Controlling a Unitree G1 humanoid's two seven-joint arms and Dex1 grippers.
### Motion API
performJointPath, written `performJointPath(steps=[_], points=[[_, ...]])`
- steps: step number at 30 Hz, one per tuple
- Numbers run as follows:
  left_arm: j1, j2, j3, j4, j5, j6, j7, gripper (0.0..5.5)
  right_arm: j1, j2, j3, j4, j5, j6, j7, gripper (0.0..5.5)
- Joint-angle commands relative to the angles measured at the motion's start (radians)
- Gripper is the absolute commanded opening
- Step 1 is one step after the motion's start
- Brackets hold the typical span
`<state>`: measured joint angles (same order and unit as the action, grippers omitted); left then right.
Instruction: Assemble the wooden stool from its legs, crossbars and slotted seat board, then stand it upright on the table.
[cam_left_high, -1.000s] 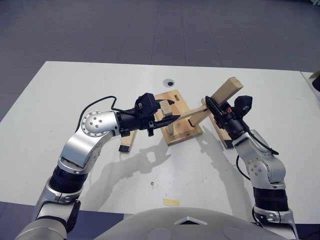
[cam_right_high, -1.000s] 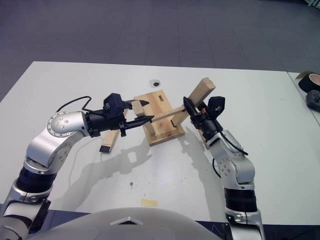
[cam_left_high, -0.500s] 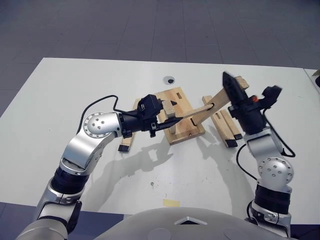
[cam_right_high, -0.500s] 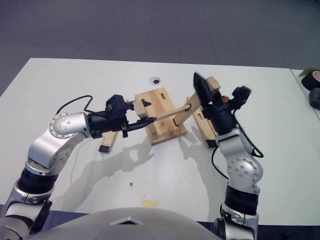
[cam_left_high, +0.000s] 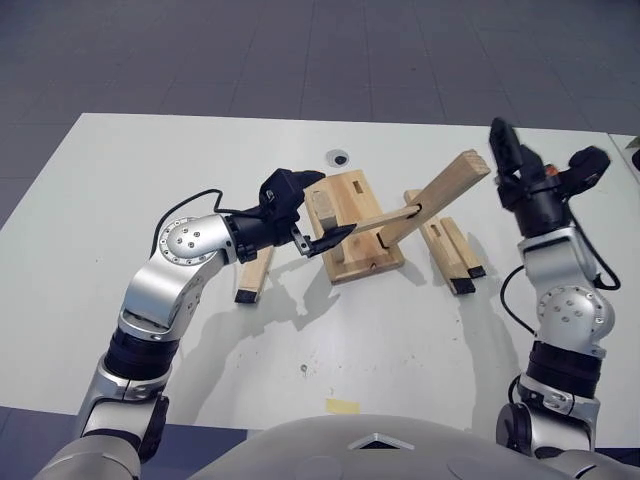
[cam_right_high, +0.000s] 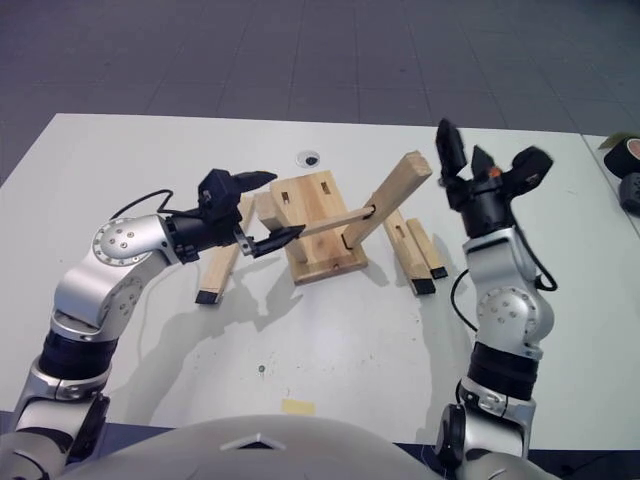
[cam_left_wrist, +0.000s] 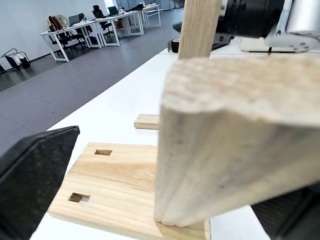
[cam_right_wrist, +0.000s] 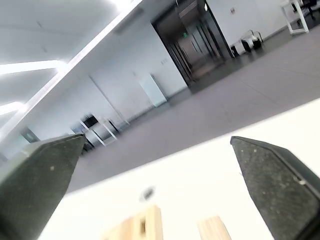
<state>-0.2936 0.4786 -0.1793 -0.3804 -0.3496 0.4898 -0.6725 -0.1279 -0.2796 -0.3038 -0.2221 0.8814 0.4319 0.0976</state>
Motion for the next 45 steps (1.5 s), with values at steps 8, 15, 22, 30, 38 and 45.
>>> performJointPath(steps=[8, 15, 22, 30, 38, 45], points=[[-0.082, -0.088, 0.048, 0.069, 0.055, -0.048, 0.112, 5.38, 0.122, 0.044, 0.098, -0.033, -0.179, -0.068, 0.095, 5.4], [-0.105, -0.164, 0.164, 0.018, -0.041, 0.013, 0.211, 5.38, 0.144, 0.12, 0.097, -0.071, -0.271, -0.139, 0.028, 5.4], [-0.135, -0.207, 0.29, -0.114, -0.172, 0.117, 0.344, 5.38, 0.125, 0.134, 0.05, -0.084, -0.314, -0.16, -0.024, 5.4], [-0.161, -0.179, 0.358, 0.127, 0.035, 0.127, 0.61, 5.38, 0.071, 0.153, -0.045, -0.014, -0.394, -0.184, -0.183, 5.4], [-0.074, -0.29, 0.163, 0.042, 0.066, 0.19, 0.596, 5.38, 0.108, 0.141, 0.209, -0.124, -0.461, -0.12, -0.021, 5.4], [-0.076, -0.293, 0.185, 0.073, 0.11, 0.181, 0.616, 5.38, 0.125, 0.119, 0.183, -0.108, -0.51, -0.141, -0.007, 5.4]])
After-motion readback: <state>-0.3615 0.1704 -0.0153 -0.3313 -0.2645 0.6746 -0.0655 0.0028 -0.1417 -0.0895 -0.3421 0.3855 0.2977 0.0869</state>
